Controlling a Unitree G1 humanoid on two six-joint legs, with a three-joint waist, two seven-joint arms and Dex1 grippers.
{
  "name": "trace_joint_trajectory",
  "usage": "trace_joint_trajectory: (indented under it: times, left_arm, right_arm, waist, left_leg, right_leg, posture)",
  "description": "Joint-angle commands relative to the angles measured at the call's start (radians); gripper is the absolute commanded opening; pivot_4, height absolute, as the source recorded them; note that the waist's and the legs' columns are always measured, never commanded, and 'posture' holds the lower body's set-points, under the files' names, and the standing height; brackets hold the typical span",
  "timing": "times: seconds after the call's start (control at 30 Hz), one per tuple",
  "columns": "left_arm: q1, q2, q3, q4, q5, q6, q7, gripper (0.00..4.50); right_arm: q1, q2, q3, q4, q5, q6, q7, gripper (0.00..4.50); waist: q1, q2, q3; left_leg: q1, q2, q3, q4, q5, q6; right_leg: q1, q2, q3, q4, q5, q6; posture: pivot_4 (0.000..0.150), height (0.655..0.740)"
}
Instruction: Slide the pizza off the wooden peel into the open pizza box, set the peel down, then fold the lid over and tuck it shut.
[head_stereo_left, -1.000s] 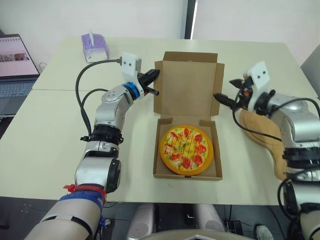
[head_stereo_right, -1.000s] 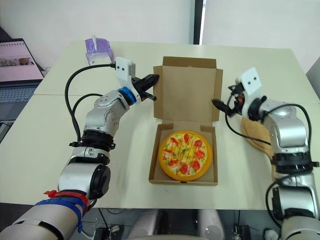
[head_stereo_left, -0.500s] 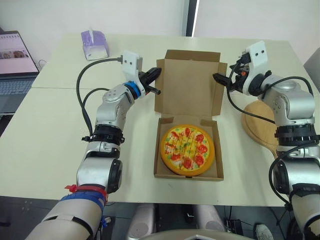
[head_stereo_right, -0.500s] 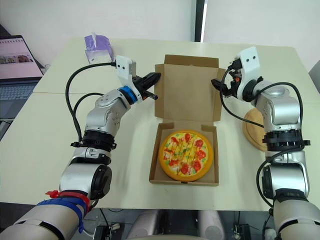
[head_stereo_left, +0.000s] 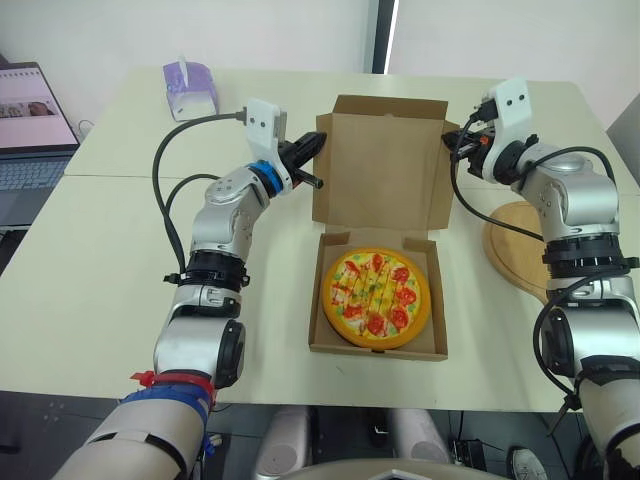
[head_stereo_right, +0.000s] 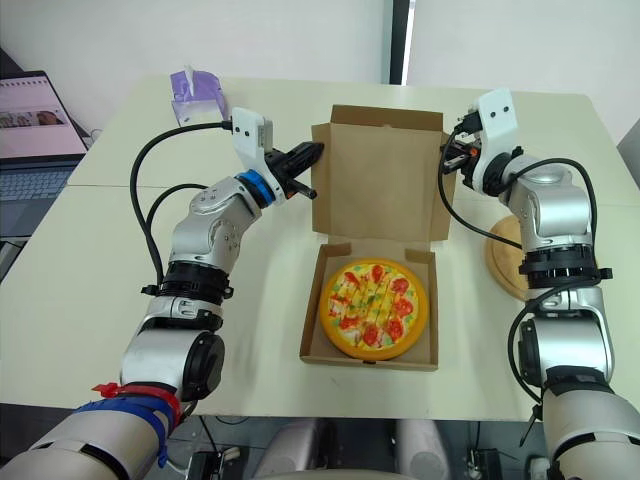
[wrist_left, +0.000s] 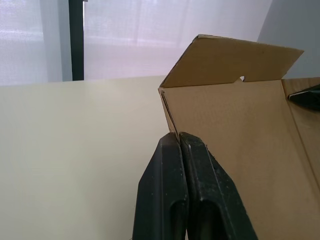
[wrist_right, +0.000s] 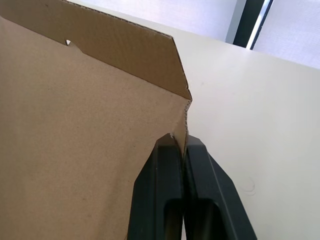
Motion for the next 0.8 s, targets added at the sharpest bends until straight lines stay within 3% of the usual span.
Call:
trace_joint_trajectory:
  times: [0.03, 0.13, 0.17, 0.27, 0.4, 0.6, 0.7, 0.8]
  left_arm:
    - [0.002, 0.004, 0.01, -0.05, -0.004, 0.001, 0.002, 0.0]
    - [0.003, 0.004, 0.01, -0.052, -0.003, 0.004, 0.0, 0.0]
    - [0.003, 0.004, 0.01, -0.052, -0.003, 0.004, -0.001, 0.0]
    - [0.003, 0.003, 0.01, -0.053, -0.002, 0.006, -0.003, 0.0]
    - [0.003, 0.004, 0.01, -0.053, -0.001, 0.006, -0.005, 0.0]
    - [0.002, 0.001, 0.011, -0.055, -0.002, 0.007, -0.002, 0.0]
    - [0.006, 0.001, 0.011, -0.06, -0.002, 0.007, -0.001, 0.0]
    - [0.008, 0.002, 0.011, -0.062, -0.002, 0.008, 0.0, 0.0]
  right_arm:
    - [-0.014, -0.029, -0.002, -0.087, -0.006, 0.014, 0.008, 0.03]
    - [-0.008, -0.025, -0.003, -0.112, 0.001, 0.037, 0.007, 0.03]
    - [-0.007, -0.023, -0.004, -0.117, 0.0, 0.039, 0.003, 0.21]
    - [-0.007, -0.015, -0.011, -0.128, 0.003, 0.053, -0.008, 0.86]
    - [-0.012, -0.011, -0.019, -0.137, 0.009, 0.069, -0.019, 2.29]
    - [-0.01, -0.02, -0.015, -0.132, 0.009, 0.09, -0.021, 2.29]
    - [-0.01, -0.018, -0.02, -0.126, 0.015, 0.095, -0.019, 1.67]
    - [-0.012, -0.018, -0.028, -0.123, 0.021, 0.098, -0.024, 0.61]
  waist:
    - [0.0, 0.0, 0.0]
    - [0.0, 0.0, 0.0]
    - [0.0, 0.0, 0.0]
    - [0.0, 0.0, 0.0]
    - [0.0, 0.0, 0.0]
    - [0.0, 0.0, 0.0]
    - [0.0, 0.0, 0.0]
    - [0.0, 0.0, 0.0]
  left_leg:
    - [0.0, 0.0, 0.0, 0.0, 0.0, 0.0]
    - [0.0, 0.0, 0.0, 0.0, 0.0, 0.0]
    - [0.0, 0.0, 0.0, 0.0, 0.0, 0.0]
    - [0.0, 0.0, 0.0, 0.0, 0.0, 0.0]
    - [0.0, 0.0, 0.0, 0.0, 0.0, 0.0]
    - [0.0, 0.0, 0.0, 0.0, 0.0, 0.0]
    - [0.0, 0.0, 0.0, 0.0, 0.0, 0.0]
    - [0.0, 0.0, 0.0, 0.001, 0.0, 0.0]
  right_leg:
    - [0.0, 0.0, 0.0, 0.0, 0.0, 0.0]
    - [0.0, 0.0, 0.0, 0.0, 0.0, 0.0]
    - [0.0, 0.0, 0.0, 0.0, 0.0, 0.0]
    - [0.0, 0.0, 0.0, 0.0, 0.0, 0.0]
    - [0.0, 0.0, 0.0, 0.0, 0.0, 0.0]
    - [0.0, 0.0, 0.0, 0.001, 0.0, 0.0]
    - [0.0, 0.0, 0.0, 0.001, 0.0, 0.0]
    - [0.0, 0.0, 0.0, 0.001, 0.0, 0.0]
  posture:
    - [0.15, 0.74]
    - [0.15, 0.74]
    - [0.15, 0.74]
    - [0.15, 0.74]
    - [0.15, 0.74]
    - [0.15, 0.74]
    - [0.15, 0.74]
    - [0.15, 0.74]
